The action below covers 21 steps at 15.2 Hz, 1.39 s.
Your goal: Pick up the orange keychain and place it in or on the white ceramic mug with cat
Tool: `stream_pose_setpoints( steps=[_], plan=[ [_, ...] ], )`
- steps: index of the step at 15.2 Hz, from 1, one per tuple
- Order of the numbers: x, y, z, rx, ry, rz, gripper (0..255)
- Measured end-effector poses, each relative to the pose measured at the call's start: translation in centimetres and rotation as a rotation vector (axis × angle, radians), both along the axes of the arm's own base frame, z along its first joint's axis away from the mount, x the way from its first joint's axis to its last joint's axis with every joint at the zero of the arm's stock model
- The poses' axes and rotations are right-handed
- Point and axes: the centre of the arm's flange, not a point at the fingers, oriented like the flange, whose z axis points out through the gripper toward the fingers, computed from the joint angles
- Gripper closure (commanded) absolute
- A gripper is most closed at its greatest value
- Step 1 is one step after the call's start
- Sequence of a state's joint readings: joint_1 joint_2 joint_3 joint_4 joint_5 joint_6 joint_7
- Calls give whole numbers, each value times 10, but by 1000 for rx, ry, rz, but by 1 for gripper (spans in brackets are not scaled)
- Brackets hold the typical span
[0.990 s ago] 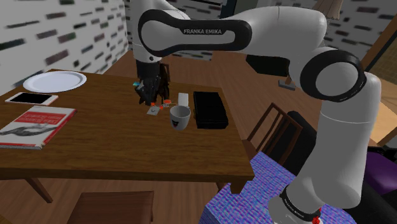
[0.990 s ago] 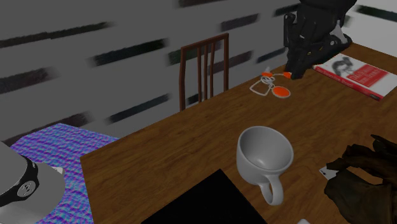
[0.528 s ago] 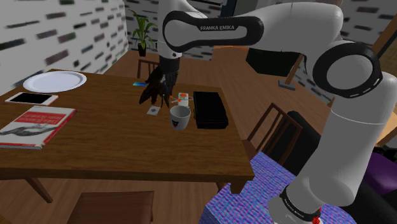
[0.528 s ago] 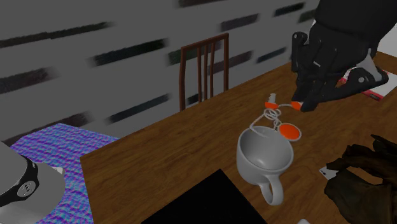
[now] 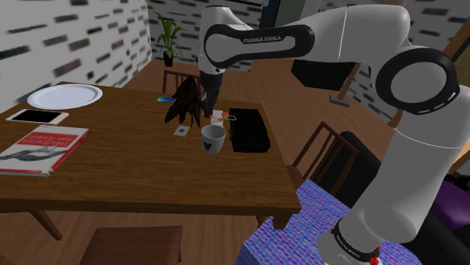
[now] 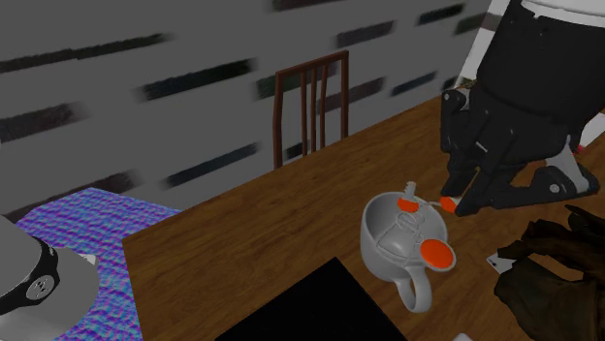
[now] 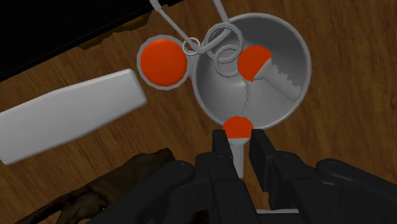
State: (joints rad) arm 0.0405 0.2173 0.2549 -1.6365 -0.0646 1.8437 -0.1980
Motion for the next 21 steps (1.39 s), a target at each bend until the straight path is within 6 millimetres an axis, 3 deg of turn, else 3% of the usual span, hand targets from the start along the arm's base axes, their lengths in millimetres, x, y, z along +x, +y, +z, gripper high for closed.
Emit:
stream_pose_setpoints(
  steps=[9,16,17,21],
  plan=[
    [1,-1,-48,0,0,1,255],
    [1,-1,-50,1,-11,-1,255],
    [1,-1,-50,2,-12,-1,0],
    [-1,0,-56,0,-2,0,0]
  ],
)
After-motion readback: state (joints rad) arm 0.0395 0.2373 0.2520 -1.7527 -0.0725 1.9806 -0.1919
